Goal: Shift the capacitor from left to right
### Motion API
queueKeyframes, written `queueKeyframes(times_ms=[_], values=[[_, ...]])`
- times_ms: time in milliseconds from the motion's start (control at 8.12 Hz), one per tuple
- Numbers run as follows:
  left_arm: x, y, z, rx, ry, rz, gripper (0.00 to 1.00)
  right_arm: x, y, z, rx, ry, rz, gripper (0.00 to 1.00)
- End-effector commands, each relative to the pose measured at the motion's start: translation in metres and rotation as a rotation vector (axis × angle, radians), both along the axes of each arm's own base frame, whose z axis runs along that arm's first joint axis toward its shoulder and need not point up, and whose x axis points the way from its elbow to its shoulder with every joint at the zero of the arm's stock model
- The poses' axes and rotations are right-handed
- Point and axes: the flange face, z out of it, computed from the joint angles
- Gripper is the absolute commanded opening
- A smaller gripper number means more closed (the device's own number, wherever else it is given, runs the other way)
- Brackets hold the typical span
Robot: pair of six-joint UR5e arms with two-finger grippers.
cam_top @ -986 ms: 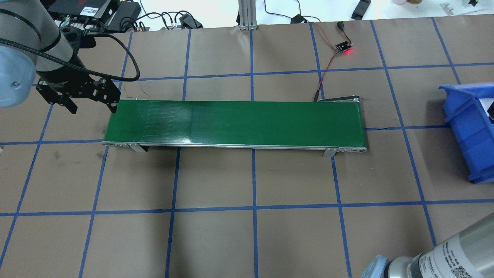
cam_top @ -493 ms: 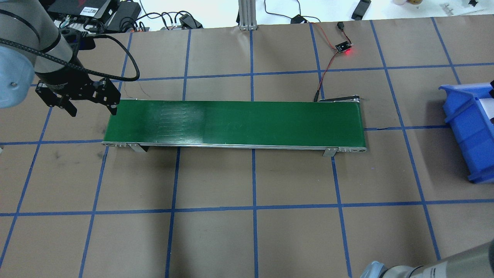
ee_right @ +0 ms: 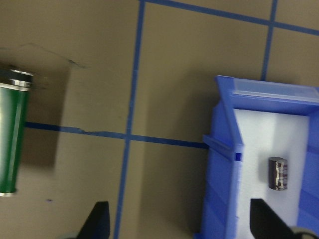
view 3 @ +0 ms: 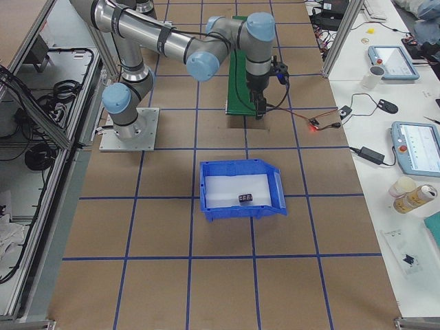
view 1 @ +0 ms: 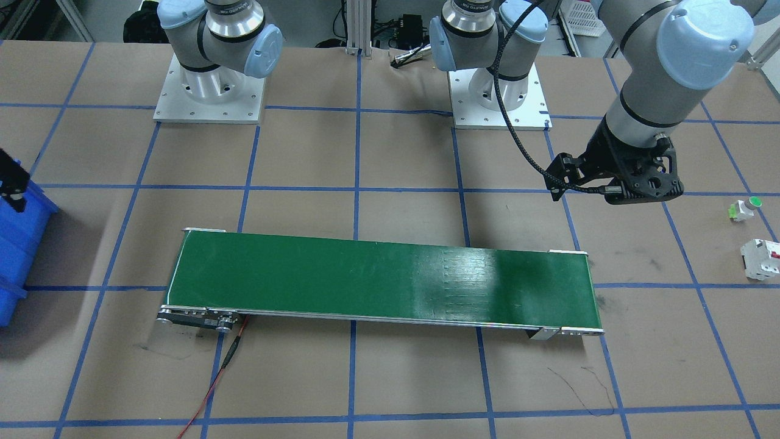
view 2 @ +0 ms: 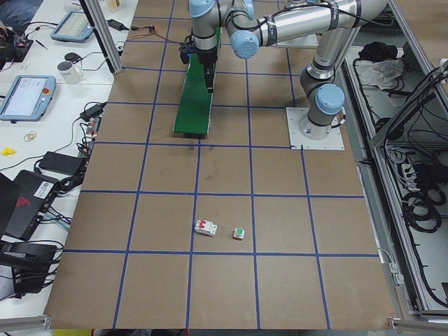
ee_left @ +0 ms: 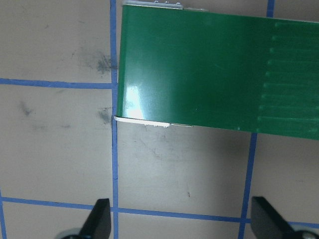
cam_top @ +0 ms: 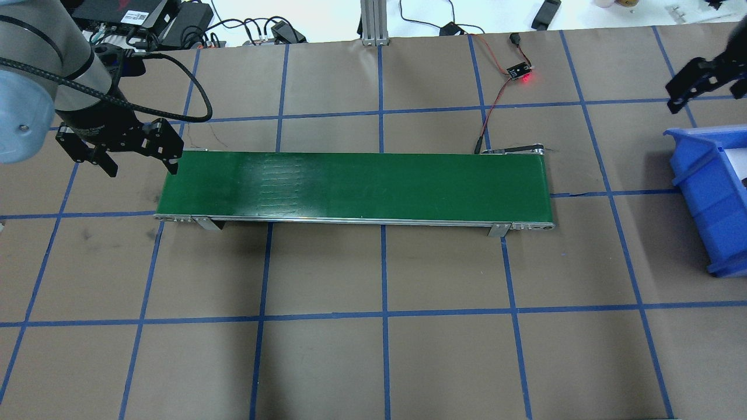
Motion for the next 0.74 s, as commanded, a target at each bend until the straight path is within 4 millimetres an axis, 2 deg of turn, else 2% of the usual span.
queueKeyframes(times_ms=[0, 123, 246, 370, 616], values=[[-0.001, -0.002, 0.0, -0.008, 0.003, 0.005, 1.0, 0.136, 0.029, 0.029, 0.018, -0.031, -0.014, 1.0], [-0.013, -0.001, 0.004, -0.023, 0.048, -0.005, 1.0, 0.167, 0.043, 0.031, 0.042, -0.041, -0.069, 1.0], [-0.028, 0.002, 0.007, -0.028, 0.054, -0.032, 1.0, 0.187, 0.053, 0.033, 0.073, -0.043, -0.049, 1.0], [-0.033, 0.003, 0.007, -0.029, 0.051, -0.043, 1.0, 0.193, 0.076, 0.044, 0.107, -0.049, -0.081, 1.0], [-0.037, 0.012, 0.02, -0.044, 0.05, -0.048, 1.0, 0.198, 0.079, 0.045, 0.106, -0.05, -0.086, 1.0]])
